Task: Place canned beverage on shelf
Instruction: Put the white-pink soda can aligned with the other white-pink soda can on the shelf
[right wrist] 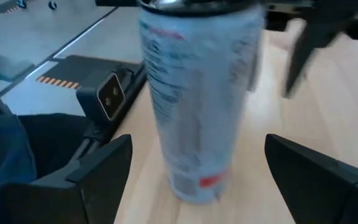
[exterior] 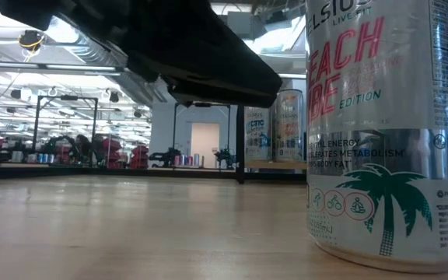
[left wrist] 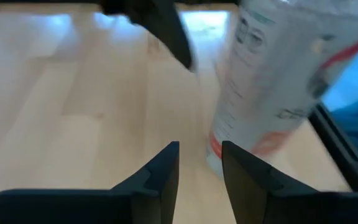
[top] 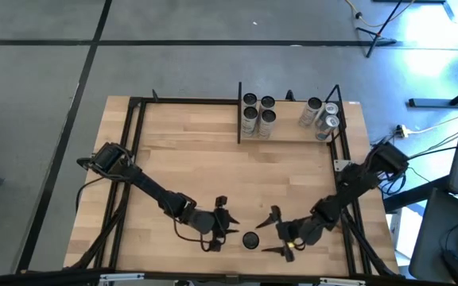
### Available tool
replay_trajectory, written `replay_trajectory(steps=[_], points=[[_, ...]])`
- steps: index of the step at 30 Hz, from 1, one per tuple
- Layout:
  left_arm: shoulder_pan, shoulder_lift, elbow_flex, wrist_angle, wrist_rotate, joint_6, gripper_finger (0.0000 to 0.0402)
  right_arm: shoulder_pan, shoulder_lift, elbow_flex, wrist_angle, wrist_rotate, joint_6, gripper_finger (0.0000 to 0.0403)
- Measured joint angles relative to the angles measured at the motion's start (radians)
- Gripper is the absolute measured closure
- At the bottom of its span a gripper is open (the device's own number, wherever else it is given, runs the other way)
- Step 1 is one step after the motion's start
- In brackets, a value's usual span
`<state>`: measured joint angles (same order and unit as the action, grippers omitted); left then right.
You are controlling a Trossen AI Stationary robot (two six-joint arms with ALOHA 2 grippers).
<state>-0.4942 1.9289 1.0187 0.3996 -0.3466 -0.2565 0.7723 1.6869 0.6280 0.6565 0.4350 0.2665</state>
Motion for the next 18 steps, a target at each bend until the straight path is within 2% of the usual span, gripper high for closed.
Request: replay_trajectory(steps=[5,12,18], points=[[-0.003,0.000,0.000,0.032,-0.032,-0.001,0.0295,0.000,0.062,0.079,-0.007,0.003,-0.003,0.0055],[-0.004,0.000,0.000,0.095,-0.028,-0.002,0.0301,0.000,0.071,0.127,-0.102,0.147,0.050,0.0055],[-0.010,0.000,0.000,0.096,0.012,-0.003,0.0301,0.001,0.067,0.128,-0.151,0.185,0.069,0.0055]])
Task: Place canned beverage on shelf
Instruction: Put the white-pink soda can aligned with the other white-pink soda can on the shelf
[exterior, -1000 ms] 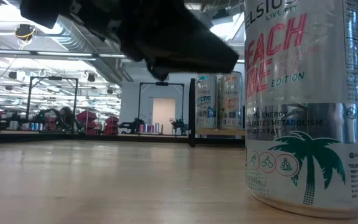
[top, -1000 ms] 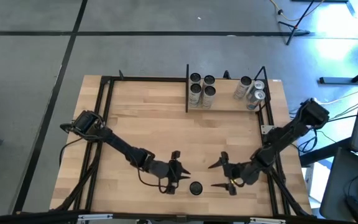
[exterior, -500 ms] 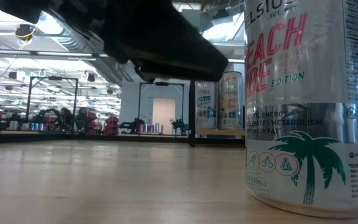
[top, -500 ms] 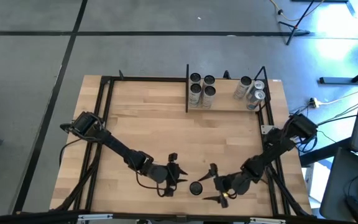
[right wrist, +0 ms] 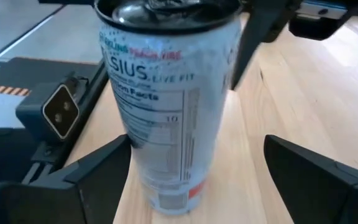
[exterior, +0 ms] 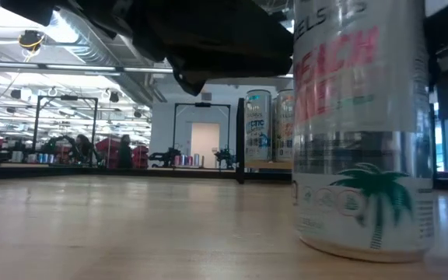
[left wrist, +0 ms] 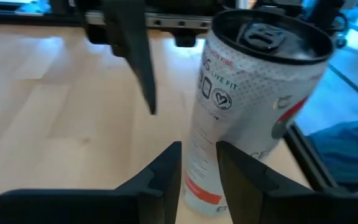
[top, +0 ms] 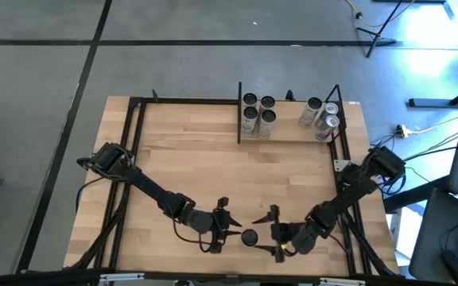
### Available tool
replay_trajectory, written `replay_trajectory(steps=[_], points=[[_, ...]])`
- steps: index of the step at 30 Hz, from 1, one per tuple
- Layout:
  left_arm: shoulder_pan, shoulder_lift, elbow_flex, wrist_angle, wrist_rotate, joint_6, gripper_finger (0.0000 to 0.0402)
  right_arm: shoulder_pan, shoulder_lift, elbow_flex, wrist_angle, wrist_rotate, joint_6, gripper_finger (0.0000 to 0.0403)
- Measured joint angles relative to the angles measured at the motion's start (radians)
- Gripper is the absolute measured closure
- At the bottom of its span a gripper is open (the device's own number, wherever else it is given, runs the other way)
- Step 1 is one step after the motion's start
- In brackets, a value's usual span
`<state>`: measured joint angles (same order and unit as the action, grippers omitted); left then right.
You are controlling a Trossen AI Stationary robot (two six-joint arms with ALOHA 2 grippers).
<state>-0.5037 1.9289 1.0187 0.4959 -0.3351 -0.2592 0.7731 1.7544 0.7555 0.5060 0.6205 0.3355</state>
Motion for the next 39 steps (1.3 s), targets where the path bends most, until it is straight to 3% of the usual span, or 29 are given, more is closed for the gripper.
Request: replay_trajectory(steps=[7,18,21,24,27,34,39], points=[[-0.001,0.000,0.000,0.002,0.034,0.000,0.0302,0.001,-0.035,0.000,-0.087,0.010,0.003,0.0055],[-0.003,0.000,0.000,0.002,0.042,0.004,0.0302,-0.002,-0.098,0.000,-0.318,0.109,0.136,0.0055],[-0.006,0.000,0.000,-0.023,0.043,0.004,0.0302,-0.003,-0.140,-0.002,-0.412,0.085,0.183,0.0055],[-0.008,0.000,0.000,-0.053,0.042,0.004,0.0302,-0.001,-0.215,-0.002,-0.459,-0.005,0.210,0.0055],[-0.008,0.000,0.000,-0.068,0.039,0.005,0.0302,0.011,-0.264,-0.002,-0.400,-0.079,0.159,0.0055],[-0.005,0.001,0.000,-0.076,0.034,0.000,0.0302,0.016,-0.221,-0.001,-0.108,0.011,-0.087,0.0055],[-0.005,0.001,0.000,-0.076,0.031,0.000,0.0302,-0.047,-0.152,-0.001,0.018,-0.083,-0.105,0.0055]])
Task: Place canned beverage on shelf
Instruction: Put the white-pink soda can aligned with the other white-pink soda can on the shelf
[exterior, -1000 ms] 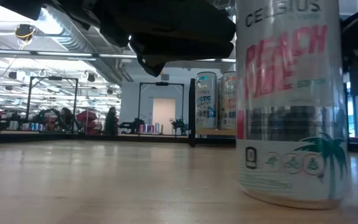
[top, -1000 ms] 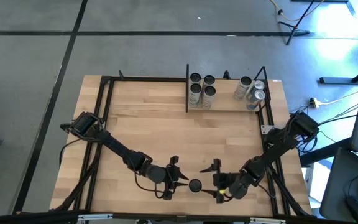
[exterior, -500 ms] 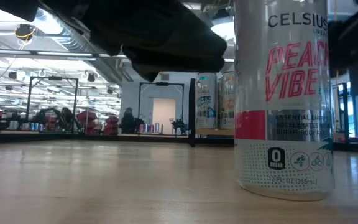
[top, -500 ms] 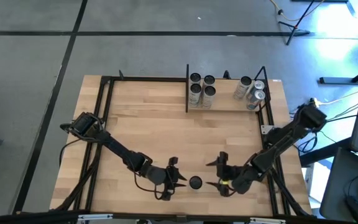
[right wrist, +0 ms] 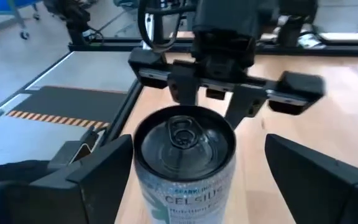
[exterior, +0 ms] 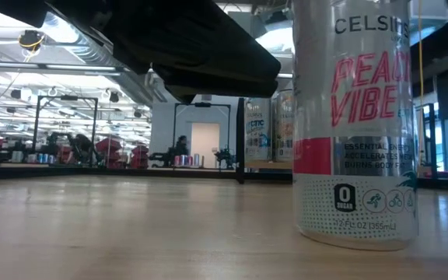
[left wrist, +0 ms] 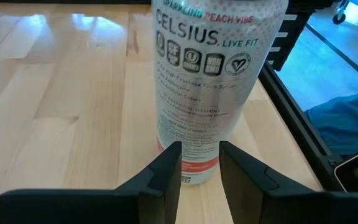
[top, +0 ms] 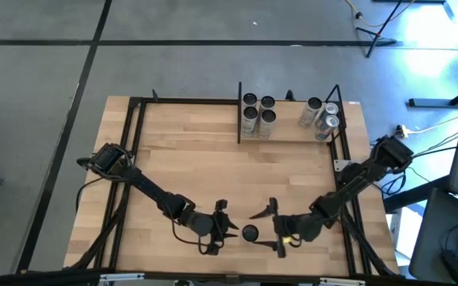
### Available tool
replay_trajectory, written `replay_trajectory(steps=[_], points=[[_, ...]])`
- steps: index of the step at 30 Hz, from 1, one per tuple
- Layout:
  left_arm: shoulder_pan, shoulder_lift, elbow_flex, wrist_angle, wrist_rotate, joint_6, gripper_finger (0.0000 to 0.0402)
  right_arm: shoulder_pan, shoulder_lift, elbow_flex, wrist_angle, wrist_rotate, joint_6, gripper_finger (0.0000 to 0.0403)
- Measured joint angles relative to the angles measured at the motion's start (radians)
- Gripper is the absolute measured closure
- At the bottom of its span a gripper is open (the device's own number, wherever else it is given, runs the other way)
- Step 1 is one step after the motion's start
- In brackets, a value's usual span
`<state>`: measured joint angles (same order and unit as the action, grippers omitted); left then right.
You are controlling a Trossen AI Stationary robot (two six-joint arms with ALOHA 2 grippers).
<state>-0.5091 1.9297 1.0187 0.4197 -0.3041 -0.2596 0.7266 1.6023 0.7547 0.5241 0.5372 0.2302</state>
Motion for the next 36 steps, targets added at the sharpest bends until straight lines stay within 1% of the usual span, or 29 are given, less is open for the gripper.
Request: replay_trajectory(steps=[3,5,11,15,18,23,25,26,28,32,34,36], points=[[0.000,0.000,0.000,0.000,-0.001,0.000,0.0302,-0.028,0.029,0.000,0.040,-0.065,0.000,0.0055],[0.000,0.000,0.000,0.000,-0.001,0.000,0.0302,-0.036,0.045,0.000,0.065,-0.086,0.000,0.0055],[0.000,0.000,0.000,0.000,-0.001,0.000,0.0302,-0.034,0.084,0.000,0.080,-0.078,-0.001,0.0055],[0.000,0.000,0.000,-0.001,-0.002,0.000,0.0302,-0.043,0.086,0.000,0.081,-0.078,-0.006,0.0060],[0.000,0.000,0.000,-0.001,-0.002,0.000,0.0302,-0.048,0.086,0.000,0.082,-0.069,-0.029,0.0088],[0.000,0.000,0.000,-0.001,-0.002,0.000,0.0302,-0.053,0.086,0.000,0.081,-0.078,-0.031,0.0167],[0.000,0.000,0.000,-0.001,-0.002,0.000,0.0302,-0.053,0.086,0.000,0.080,-0.086,-0.034,0.0184],[0.000,0.000,0.000,-0.001,-0.002,0.000,0.0302,-0.053,0.086,0.000,0.080,-0.095,-0.034,0.0185],[0.000,0.000,0.000,-0.001,-0.002,0.000,0.0302,-0.054,0.086,0.000,0.082,-0.121,-0.037,0.0173],[0.000,0.000,0.000,-0.001,-0.002,0.000,0.0302,-0.054,0.067,0.000,0.048,-0.186,-0.052,0.0100],[0.000,0.000,0.000,-0.001,-0.002,0.000,0.0302,-0.053,0.043,0.000,0.025,-0.190,-0.053,0.0065],[0.000,0.000,0.000,-0.001,-0.002,0.000,0.0302,-0.052,-0.002,0.001,-0.018,-0.189,-0.054,0.0039]])
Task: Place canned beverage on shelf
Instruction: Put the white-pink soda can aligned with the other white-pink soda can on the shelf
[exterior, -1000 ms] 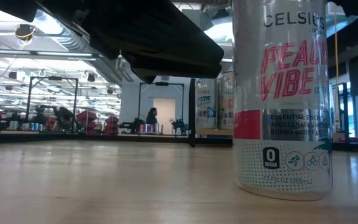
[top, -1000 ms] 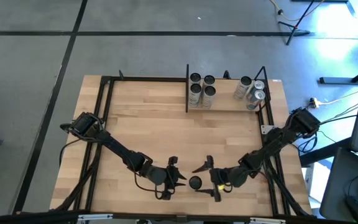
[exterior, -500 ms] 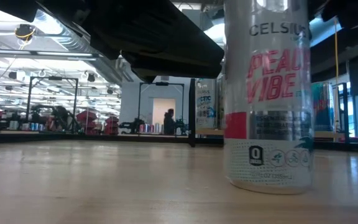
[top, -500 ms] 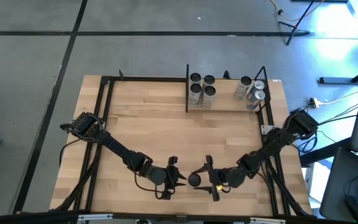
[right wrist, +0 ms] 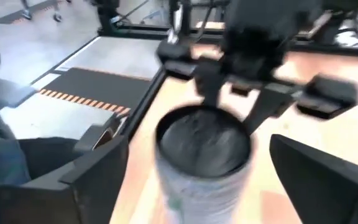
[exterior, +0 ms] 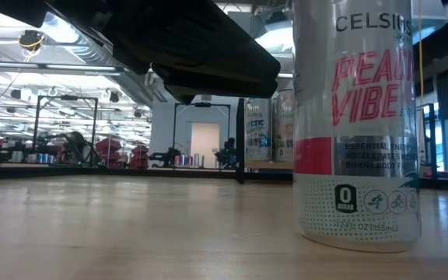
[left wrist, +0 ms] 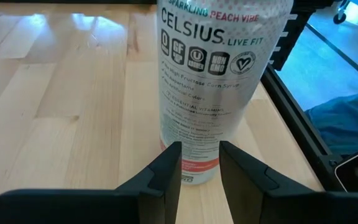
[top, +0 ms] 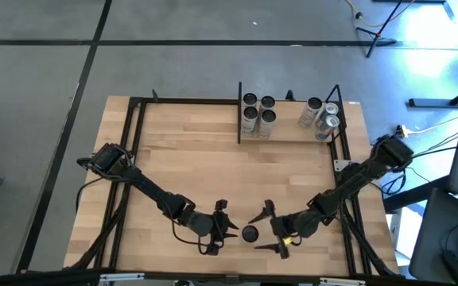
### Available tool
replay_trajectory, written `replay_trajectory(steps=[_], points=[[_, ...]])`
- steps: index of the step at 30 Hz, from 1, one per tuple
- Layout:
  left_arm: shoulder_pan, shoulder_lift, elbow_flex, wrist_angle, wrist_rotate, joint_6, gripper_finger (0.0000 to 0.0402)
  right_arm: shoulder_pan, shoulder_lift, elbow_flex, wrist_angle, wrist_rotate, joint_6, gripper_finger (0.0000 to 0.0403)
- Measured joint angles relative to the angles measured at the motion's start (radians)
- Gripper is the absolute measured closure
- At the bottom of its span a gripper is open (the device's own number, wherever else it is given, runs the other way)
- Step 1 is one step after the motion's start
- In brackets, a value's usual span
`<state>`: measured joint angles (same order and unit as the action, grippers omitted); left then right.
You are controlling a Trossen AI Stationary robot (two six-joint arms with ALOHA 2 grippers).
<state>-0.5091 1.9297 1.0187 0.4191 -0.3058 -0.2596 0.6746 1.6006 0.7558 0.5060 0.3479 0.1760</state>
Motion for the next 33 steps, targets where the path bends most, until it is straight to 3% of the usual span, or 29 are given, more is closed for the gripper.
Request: replay_trajectory(steps=[6,13,18,26,29,33], points=[[0.000,0.000,0.000,0.000,0.000,0.000,0.0302,-0.002,-0.059,0.162,-0.375,0.026,0.018,0.0013],[0.001,0.000,0.001,-0.009,0.000,0.000,0.0302,-0.022,0.036,0.467,-0.785,-0.010,0.052,0.0030],[0.000,0.000,0.001,-0.025,0.000,0.000,0.0302,-0.031,0.107,0.552,-0.866,-0.053,0.101,0.0039],[0.000,0.000,0.001,-0.030,0.000,0.000,0.0302,-0.034,0.151,0.554,-0.896,-0.069,0.111,0.0055],[0.000,0.000,0.001,-0.030,0.000,0.000,0.0302,-0.034,0.152,0.554,-0.889,-0.076,0.104,0.0088],[0.000,0.000,0.001,-0.030,0.000,0.000,0.0302,-0.034,0.151,0.555,-0.886,-0.088,0.084,0.0175]])
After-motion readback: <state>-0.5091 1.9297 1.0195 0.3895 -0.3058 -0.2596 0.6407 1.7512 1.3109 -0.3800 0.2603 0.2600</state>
